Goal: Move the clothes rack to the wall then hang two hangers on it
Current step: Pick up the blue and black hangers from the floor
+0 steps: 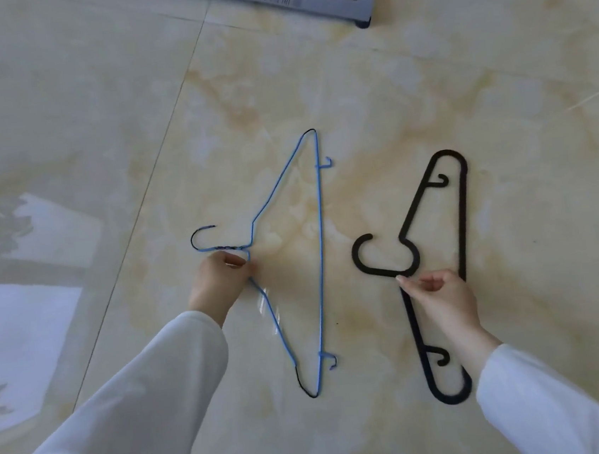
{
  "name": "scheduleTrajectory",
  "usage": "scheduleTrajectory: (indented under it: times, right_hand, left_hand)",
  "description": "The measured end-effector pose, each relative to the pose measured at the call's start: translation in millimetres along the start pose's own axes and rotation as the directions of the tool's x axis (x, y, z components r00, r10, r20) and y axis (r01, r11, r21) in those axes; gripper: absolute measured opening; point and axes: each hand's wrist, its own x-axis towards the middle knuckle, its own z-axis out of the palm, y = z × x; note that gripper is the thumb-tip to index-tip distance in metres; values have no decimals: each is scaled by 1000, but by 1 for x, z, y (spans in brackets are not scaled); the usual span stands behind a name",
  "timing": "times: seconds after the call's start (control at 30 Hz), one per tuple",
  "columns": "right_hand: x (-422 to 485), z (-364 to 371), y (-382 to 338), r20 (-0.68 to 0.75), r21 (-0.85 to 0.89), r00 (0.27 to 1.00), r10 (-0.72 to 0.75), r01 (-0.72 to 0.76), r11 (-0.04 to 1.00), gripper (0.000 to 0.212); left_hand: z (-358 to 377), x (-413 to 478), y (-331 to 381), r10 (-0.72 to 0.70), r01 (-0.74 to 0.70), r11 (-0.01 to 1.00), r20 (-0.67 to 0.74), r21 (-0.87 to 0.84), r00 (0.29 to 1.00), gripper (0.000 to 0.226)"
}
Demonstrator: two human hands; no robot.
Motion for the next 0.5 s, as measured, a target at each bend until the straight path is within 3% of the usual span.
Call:
scheduleTrajectory:
  times: [0.27,0.37,0.5]
  right_hand:
    - [-2,17,10,-32,-184,998,-54,47,982,24]
    - [-1,17,11,-36,-214,998,-58,48,976,20]
    - [-3,17,7,-54,-233,997,-64,50,971,21]
  left_hand:
    - [10,3,-3,24,-11,990,-96,137,995,18]
    - [12,2,-2,43,-25,989,-123,148,991,7]
    - [10,-4,-2,56,-39,991,-132,130,990,9]
